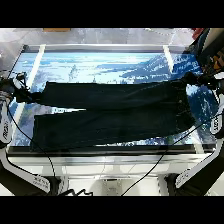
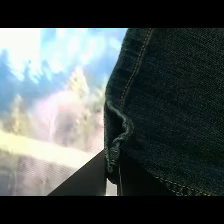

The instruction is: Fold the clothes and pants, and hang the long-sleeved shirts on hangers.

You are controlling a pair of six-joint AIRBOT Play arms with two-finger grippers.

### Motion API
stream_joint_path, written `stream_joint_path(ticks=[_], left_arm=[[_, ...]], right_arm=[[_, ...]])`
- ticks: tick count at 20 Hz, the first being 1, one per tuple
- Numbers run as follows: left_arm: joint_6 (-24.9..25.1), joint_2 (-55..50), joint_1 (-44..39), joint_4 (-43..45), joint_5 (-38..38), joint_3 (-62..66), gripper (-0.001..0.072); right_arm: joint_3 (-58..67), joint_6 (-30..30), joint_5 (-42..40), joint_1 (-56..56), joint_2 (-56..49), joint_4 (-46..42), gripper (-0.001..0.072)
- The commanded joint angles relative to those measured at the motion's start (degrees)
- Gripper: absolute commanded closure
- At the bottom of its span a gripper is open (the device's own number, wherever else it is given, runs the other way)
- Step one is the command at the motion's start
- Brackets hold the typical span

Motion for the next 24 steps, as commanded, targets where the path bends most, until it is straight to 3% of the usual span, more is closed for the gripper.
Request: stream_joint_path(ticks=[1, 4, 8, 11, 12, 13, 14, 15, 16, 20, 21, 22, 23, 24], left_arm=[[-2.93, 0.44, -0.35, 0.74, 6.93, 0.02, 0.0685], [-4.37, 1.66, -1.05, 0.83, 11.67, 0.00, 0.0684], [-4.42, -0.96, -0.61, 3.74, 2.78, -0.11, 0.0684], [-4.42, -2.16, -0.87, 3.69, 2.49, -0.11, 0.0682], [-4.42, -2.12, -1.14, 3.72, 2.93, -0.04, 0.0682], [-4.39, -2.01, -1.18, 3.74, 3.34, -0.02, 0.0670], [-4.39, -1.81, -1.20, 3.72, 3.45, -0.02, 0.0508], [-4.42, -1.40, -1.20, 3.72, 3.45, -0.02, 0.0188], [-4.42, -0.74, -1.20, 3.72, 3.48, -0.02, -0.0013], [-4.39, 5.46, -1.44, 4.28, 3.50, 0.02, 0.0009], [-4.39, 7.48, -1.44, 4.85, 3.39, 0.02, 0.0053], [-4.42, 9.62, -1.44, 4.81, 2.93, 0.02, 0.0156], [-4.42, 12.02, -1.46, 4.74, 2.05, 0.02, 0.0290], [-4.42, 14.56, -1.60, 4.11, 0.87, 0.02, 0.0476]], right_arm=[[-0.74, 1.99, -3.78, 0.09, -0.50, -0.74, 0.0668], [-0.74, 2.16, -5.46, 0.39, -0.66, -0.72, 0.0668], [-0.74, 2.29, -9.01, 2.27, -0.66, -1.84, 0.0668], [-0.74, 4.11, -10.40, 4.11, -0.70, -8.17, 0.0667], [-0.74, 5.38, -10.71, 4.70, -0.81, -10.49, 0.0549], [-0.74, 6.01, -10.69, 5.03, -0.83, -11.67, 0.0110], [-0.61, 6.27, -10.38, 5.40, -0.70, -12.35, 0.0021], [-0.55, 7.08, -10.32, 5.38, -0.42, -12.52, 0.0022], [-0.55, 7.06, -10.10, 5.38, 0.11, -12.46, 0.0022], [-0.55, 7.06, -6.51, 4.96, 4.55, -15.41, 0.0028], [-0.52, 7.08, -4.79, 4.61, 6.21, -16.79, 0.0033], [-0.50, 7.08, -2.21, 4.31, 8.13, -18.12, 0.0145], [-0.37, 7.06, 1.01, 3.80, 10.14, -19.41, 0.0425], [-0.26, 7.10, 4.76, 3.10, 12.50, -20.06, 0.0651]])
